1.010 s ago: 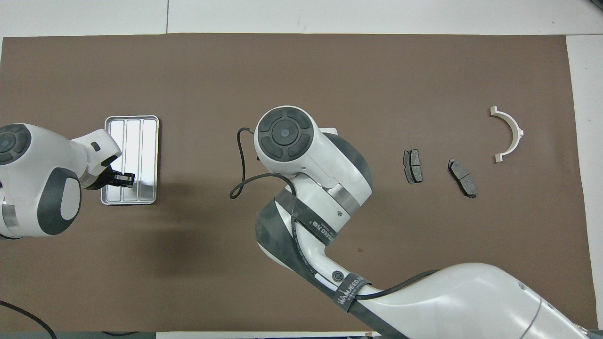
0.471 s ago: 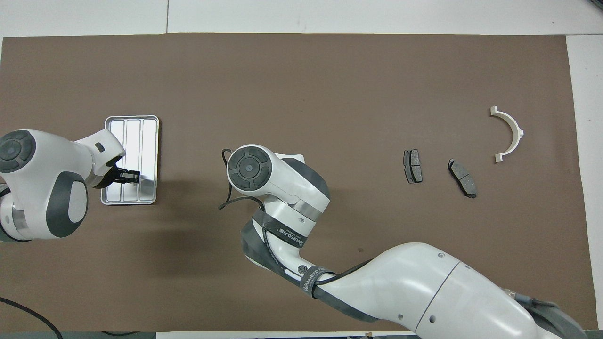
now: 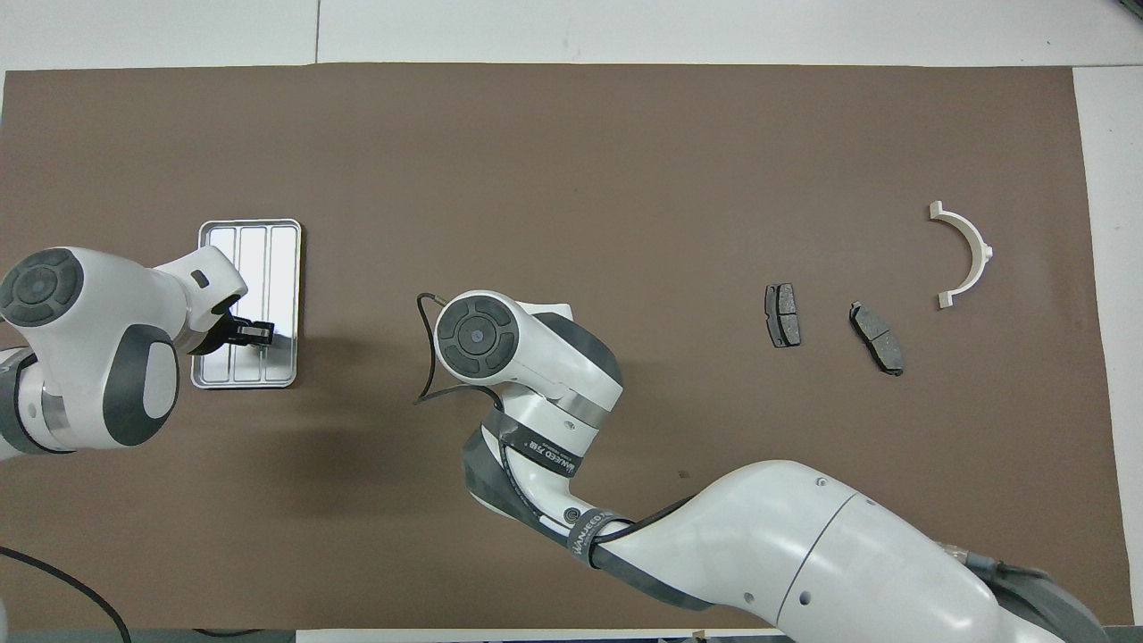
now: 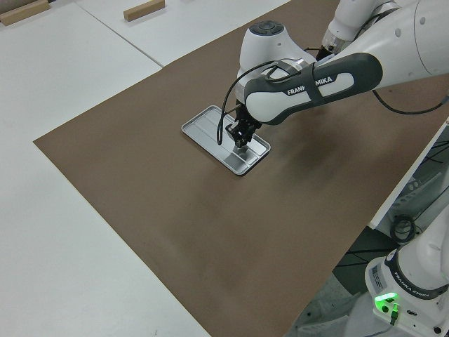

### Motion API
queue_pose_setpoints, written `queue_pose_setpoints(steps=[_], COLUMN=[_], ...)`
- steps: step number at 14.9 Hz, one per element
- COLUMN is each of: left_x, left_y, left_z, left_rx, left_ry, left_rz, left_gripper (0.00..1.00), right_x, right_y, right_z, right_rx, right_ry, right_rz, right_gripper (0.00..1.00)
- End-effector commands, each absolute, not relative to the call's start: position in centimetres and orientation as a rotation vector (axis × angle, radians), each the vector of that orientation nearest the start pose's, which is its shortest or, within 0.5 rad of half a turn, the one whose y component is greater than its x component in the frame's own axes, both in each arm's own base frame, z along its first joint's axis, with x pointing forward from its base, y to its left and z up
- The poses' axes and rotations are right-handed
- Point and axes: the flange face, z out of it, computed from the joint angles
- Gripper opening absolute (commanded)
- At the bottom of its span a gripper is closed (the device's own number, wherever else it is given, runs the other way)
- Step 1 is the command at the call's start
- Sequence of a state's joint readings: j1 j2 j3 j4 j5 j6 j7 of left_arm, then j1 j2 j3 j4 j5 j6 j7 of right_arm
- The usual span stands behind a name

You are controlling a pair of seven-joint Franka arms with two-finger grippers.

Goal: Pick bearing gear from pile to tray

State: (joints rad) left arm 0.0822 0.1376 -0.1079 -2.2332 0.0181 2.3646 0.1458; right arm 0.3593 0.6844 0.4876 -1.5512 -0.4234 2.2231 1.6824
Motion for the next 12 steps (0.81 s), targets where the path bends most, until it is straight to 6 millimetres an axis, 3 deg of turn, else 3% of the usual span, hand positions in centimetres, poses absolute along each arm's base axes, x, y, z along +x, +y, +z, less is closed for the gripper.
queue_pose_setpoints(steps=[1, 2, 3, 4, 5, 7, 8, 9, 10, 12], left_x=[53.6, 53.7, 53.6, 53.6, 53.5, 53.5, 53.5, 53.5, 53.6, 54.1], left_y=[-1.8, -2.4, -2.5, -2.6, -2.7, -2.7, -2.7, -2.6, -2.6, -2.5], left_z=[30.3, 30.3, 30.2, 30.1, 30.0, 30.0, 30.1, 30.1, 30.3, 31.3], left_rx=[-3.138, -3.137, -3.136, -3.136, -3.136, -3.136, -3.133, -3.129, -3.127, -3.128], left_ry=[0.314, 0.328, 0.331, 0.336, 0.34, 0.343, 0.369, 0.398, 0.41, 0.41], left_rz=[-0.015, -0.019, -0.022, -0.019, -0.017, -0.01, -0.012, -0.005, -0.005, 0.007], left_gripper=[0.0, 0.0, 0.0, 0.0, 0.0, 0.05, 0.49, 0.78, 0.94, 1.0], right_x=[51.1, 51.2, 51.2, 51.3, 51.7, 53.7, 54.6, 55.5, 56.8, 58.9], right_y=[47.4, 47.3, 47.2, 47.2, 46.9, 46.4, 45.8, 44.9, 43.8, 40.7], right_z=[27.4, 27.5, 27.6, 27.8, 28.4, 31.6, 32.9, 34.4, 36.5, 40.5], right_rx=[-2.893, -2.892, -2.9, -2.907, -2.93, -2.945, -2.957, -2.958, -2.941, -2.928], right_ry=[1.045, 1.048, 1.053, 1.063, 1.084, 1.149, 1.189, 1.232, 1.254, 1.249], right_rz=[-0.152, -0.153, -0.15, -0.15, -0.153, -0.163, -0.159, -0.136, -0.091, -0.005], right_gripper=[0.0, 0.0, 0.18, 0.87, 1.0, 1.0, 1.0, 1.0, 1.0, 1.0])
